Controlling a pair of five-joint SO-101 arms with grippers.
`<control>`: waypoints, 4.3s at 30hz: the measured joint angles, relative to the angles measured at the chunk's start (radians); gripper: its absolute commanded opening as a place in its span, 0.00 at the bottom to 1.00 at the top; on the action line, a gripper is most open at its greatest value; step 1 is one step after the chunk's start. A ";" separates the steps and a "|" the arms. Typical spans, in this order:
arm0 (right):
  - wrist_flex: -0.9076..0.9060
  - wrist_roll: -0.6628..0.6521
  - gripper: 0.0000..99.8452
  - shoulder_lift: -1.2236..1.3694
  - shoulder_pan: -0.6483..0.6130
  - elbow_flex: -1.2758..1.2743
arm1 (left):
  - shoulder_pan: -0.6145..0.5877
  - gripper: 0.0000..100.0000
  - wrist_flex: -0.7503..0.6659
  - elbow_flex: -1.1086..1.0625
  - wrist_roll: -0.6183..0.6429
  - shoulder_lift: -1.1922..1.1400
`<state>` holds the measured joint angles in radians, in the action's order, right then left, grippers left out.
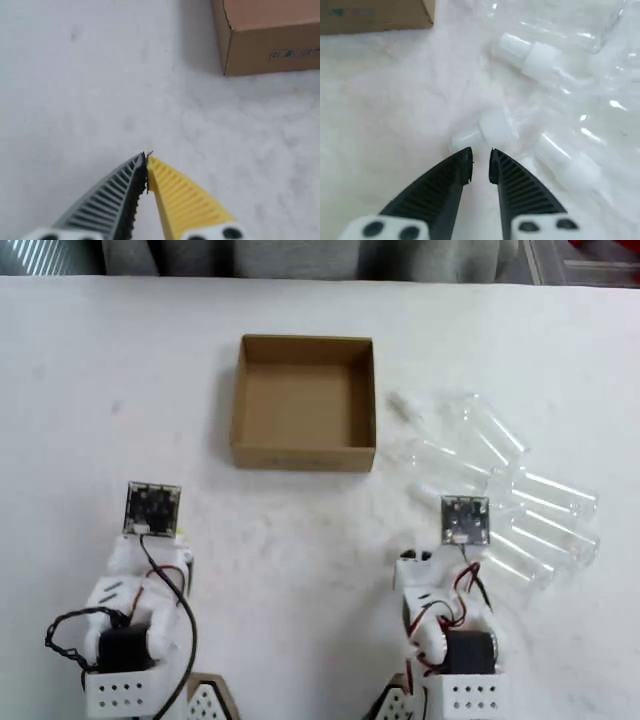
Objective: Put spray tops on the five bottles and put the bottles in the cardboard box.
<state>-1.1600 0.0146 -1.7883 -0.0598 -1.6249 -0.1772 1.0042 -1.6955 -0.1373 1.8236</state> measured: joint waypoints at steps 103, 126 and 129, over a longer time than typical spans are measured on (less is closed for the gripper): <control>0.083 -1.395 0.05 1.715 0.545 0.924 | 0.000 0.03 0.008 0.000 0.000 0.000; -0.522 -0.853 0.02 1.496 0.397 1.346 | 0.000 0.03 0.008 0.000 0.000 0.000; -0.522 -0.760 0.02 1.493 0.356 1.378 | 0.000 0.03 0.008 0.000 0.000 0.000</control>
<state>-1.6817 -0.7449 -0.2954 0.2961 -0.2470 -0.1772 1.0119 -1.6955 -0.1373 1.8236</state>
